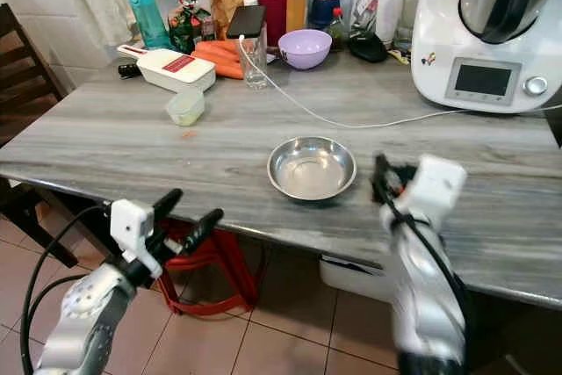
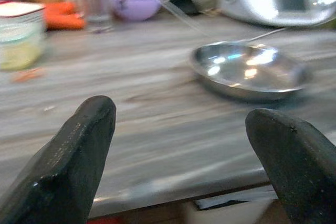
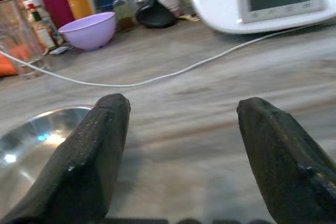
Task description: Setting the table
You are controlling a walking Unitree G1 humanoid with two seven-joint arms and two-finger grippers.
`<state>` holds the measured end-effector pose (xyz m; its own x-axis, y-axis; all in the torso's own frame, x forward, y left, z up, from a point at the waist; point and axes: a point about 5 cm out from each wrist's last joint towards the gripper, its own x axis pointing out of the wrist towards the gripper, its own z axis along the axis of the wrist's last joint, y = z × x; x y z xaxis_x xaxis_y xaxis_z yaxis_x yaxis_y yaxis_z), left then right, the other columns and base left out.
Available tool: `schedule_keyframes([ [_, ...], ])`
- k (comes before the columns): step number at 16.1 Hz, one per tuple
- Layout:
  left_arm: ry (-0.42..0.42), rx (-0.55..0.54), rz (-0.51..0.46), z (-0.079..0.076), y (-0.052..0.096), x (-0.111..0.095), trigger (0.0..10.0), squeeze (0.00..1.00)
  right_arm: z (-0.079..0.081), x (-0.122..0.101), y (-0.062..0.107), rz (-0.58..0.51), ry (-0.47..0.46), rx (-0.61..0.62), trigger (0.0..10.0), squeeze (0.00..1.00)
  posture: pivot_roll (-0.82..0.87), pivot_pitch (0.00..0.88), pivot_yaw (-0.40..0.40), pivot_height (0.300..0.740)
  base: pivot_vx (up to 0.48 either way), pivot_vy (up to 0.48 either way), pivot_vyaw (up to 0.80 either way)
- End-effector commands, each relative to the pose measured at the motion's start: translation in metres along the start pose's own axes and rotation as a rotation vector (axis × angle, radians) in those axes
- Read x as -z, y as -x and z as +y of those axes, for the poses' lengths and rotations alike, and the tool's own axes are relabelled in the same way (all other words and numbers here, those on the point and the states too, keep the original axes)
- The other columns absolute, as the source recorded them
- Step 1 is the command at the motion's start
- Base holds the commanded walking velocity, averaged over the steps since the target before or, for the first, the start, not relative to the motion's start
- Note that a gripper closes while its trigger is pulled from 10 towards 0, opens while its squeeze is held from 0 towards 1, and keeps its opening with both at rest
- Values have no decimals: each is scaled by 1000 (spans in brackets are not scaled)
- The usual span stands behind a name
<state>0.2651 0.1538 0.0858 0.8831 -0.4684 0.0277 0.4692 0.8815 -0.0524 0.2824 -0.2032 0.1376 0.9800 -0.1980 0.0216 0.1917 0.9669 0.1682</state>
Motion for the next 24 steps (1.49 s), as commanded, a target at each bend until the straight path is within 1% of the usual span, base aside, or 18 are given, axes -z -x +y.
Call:
schedule_keyframes([
  [1,-26,-76,21,9,2,2,10000,0,5,-12,3,-62,7,-33,10000,1000,-121,47,86,740,0,0,0],
  [3,-46,-178,46,17,1,5,10000,0,2,-8,15,-53,31,-31,10000,1000,-126,55,83,740,0,0,0],
  [4,-56,-200,49,19,1,5,10000,0,1,-8,17,-52,31,-30,10000,1000,-126,55,83,740,0,0,0],
  [5,-68,-251,44,23,1,4,10000,0,1,-10,22,-63,45,-39,10000,1000,-126,55,83,740,0,0,0],
  [7,-87,-353,24,31,2,0,10000,0,5,-17,27,-112,101,-77,10000,1000,-126,55,83,740,0,0,0],
  [9,-96,-421,3,35,3,-5,10000,0,4,-18,32,-126,133,-91,10000,1000,-128,60,78,740,0,0,0],
  [11,-100,-460,-9,36,7,-7,10000,0,-1,-17,41,-122,169,-107,10000,1000,-128,60,78,740,0,0,0],
  [12,-105,-480,2,36,16,-3,10000,0,-9,-14,49,-96,191,-103,10000,980,-128,60,78,740,0,0,0],
  [13,-107,-481,10,35,20,-1,10000,0,-11,-13,51,-89,196,-102,10000,792,-128,60,78,740,0,0,0],
  [14,-116,-494,31,36,27,5,10000,0,-13,-15,52,-95,203,-93,10000,0,-127,61,75,740,0,0,0],
  [15,-118,-503,37,36,30,6,10000,0,-14,-16,52,-97,202,-89,10000,0,-127,61,75,740,0,0,0],
  [17,-118,-512,44,37,31,7,10000,0,-14,-14,52,-88,196,-88,10000,0,-124,56,77,740,0,0,0],
  [20,-118,-509,46,36,24,6,10000,0,-6,-11,49,-78,180,-119,10000,0,-126,45,77,740,0,0,-702],
  [24,-125,-506,46,37,19,4,10000,0,-7,-10,46,-71,164,-108,10000,0,-128,38,77,740,-63,0,-719],
])
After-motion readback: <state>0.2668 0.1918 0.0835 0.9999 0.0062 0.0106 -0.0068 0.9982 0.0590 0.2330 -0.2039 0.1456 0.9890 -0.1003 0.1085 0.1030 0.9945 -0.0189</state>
